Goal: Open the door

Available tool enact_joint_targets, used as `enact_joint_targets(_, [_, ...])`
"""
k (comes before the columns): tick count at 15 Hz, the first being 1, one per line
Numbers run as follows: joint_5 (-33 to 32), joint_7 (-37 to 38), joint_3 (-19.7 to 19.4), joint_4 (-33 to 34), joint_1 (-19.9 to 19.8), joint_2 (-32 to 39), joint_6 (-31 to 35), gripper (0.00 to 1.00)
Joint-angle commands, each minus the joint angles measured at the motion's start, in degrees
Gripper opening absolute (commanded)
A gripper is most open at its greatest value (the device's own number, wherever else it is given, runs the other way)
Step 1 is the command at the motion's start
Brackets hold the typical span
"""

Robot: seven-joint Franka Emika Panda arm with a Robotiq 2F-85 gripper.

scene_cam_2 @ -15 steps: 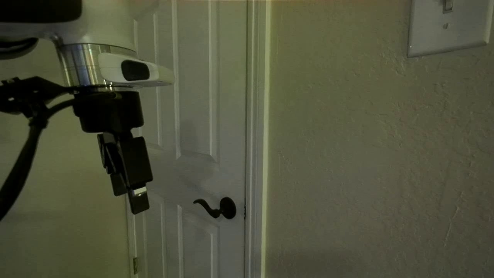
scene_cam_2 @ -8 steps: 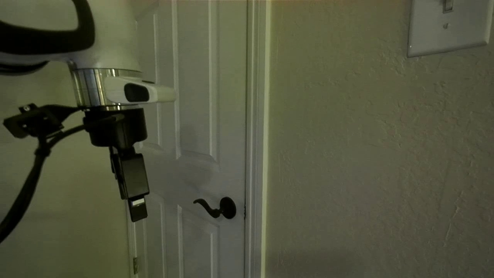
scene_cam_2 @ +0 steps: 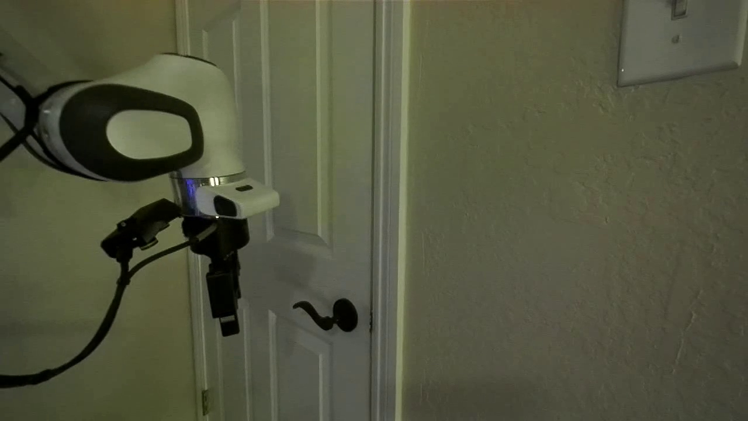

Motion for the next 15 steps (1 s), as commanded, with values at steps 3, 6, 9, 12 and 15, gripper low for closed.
enact_joint_targets(3, [2.7,14.6,-2.6,10.3,4.6,10.1,6.9,1.0])
enact_joint_targets(6, [2.1,21.1,-4.5,14.6,6.2,14.3,10.5,1.0])
enact_joint_targets(9, [1.4,26.4,-7.1,17.7,7.8,17.4,13.8,1.0])
enact_joint_targets(12, [2.1,29.0,-7.8,20.6,8.1,20.1,14.9,1.0])
enact_joint_targets(15, [2.6,30.1,-7.1,23.3,7.7,22.1,14.7,0.95])
